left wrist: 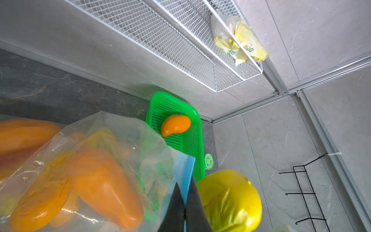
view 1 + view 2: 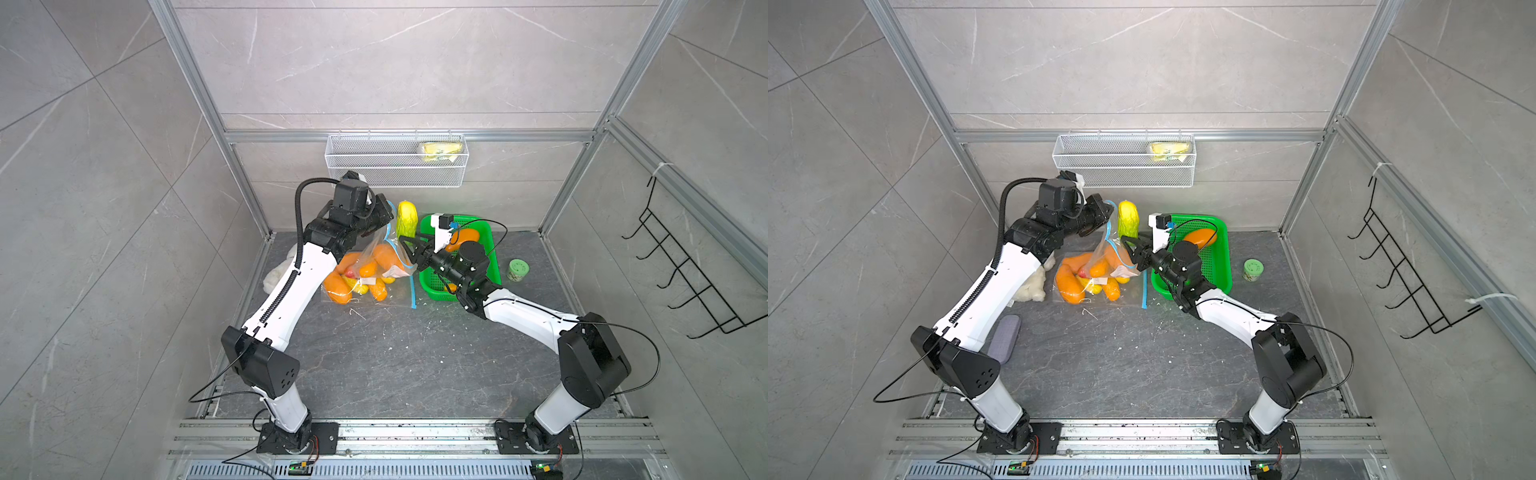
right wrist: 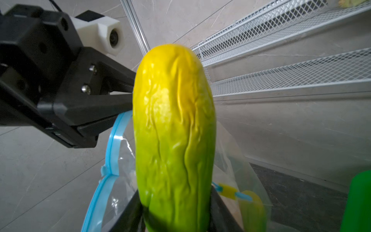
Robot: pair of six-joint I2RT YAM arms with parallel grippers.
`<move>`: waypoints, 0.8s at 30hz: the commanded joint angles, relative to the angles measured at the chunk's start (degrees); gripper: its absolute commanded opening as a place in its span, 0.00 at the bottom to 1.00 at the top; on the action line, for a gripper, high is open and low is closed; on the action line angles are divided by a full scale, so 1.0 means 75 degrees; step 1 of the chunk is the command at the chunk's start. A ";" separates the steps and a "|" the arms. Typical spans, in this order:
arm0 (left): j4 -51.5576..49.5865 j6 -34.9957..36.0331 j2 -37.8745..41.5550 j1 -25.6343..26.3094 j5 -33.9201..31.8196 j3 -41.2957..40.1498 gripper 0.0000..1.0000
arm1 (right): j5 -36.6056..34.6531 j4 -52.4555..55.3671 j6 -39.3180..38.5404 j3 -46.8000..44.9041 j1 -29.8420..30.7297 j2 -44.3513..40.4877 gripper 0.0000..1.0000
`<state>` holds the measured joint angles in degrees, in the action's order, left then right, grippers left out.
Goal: Place the mango in a zip-top bag and seal the zipper
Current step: Place the mango in the zipper food storage bag.
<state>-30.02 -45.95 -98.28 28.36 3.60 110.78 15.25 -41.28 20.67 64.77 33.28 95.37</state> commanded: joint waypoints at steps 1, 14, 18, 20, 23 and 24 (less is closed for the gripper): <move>0.0122 0.0040 -0.0046 0.0016 0.0184 0.0221 0.00 | 0.0058 0.0252 -0.0573 0.0095 0.0042 0.0072 0.29; -0.0006 0.0301 0.0167 0.0016 -0.0063 -0.0008 0.00 | -0.0471 0.3048 -0.1628 0.0962 0.0144 0.0373 0.63; -0.0025 0.0426 0.0395 0.0016 -0.0439 -0.0323 0.00 | -0.0452 0.3458 -0.1845 0.1216 0.0145 0.0295 0.73; -0.0046 0.0456 0.0435 0.0002 -0.0508 -0.0374 0.00 | -0.0359 0.3585 -0.1880 0.1307 0.0145 0.0251 0.74; -0.0133 0.0491 0.0420 -0.0008 -0.0636 -0.0359 0.00 | -0.0264 0.3762 -0.1912 0.1349 0.0145 0.0036 0.75; -0.0155 0.0520 0.0413 -0.0019 -0.0652 -0.0348 0.00 | -0.0162 0.3792 -0.1918 0.1349 0.0145 -0.0041 0.72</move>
<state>-31.68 -43.90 -98.37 28.47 0.54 107.63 12.58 -15.79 7.75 73.17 34.06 97.06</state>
